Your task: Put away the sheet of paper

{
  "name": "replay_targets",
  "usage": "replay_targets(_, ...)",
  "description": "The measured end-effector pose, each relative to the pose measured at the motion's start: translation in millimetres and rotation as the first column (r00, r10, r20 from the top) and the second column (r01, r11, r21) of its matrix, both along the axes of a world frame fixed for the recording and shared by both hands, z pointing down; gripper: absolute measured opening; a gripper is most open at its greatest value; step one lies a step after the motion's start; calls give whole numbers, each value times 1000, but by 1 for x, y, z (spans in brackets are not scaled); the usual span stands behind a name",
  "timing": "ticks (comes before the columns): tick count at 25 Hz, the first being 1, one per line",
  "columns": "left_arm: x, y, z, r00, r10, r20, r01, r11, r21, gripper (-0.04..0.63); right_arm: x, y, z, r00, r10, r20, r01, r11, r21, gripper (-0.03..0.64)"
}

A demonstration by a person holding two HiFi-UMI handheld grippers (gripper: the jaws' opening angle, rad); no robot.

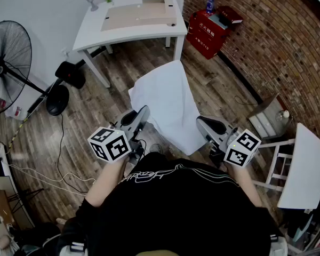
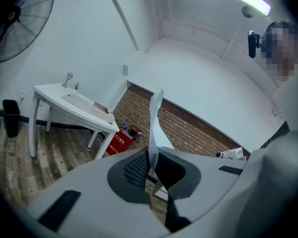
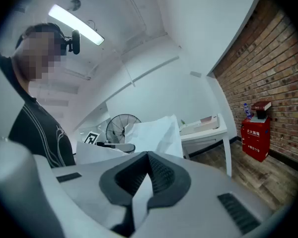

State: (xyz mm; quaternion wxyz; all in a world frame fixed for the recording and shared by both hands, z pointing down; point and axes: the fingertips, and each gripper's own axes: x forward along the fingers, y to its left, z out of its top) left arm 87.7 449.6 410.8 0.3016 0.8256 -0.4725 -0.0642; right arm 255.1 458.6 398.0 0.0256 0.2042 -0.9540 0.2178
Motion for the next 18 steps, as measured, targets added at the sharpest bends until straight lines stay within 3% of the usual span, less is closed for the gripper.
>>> replay_targets(18,-109,-95,17,1000,-4,20,5,999,-54,40,-103,-115,-7,999,42,-15,-42,999,6,2)
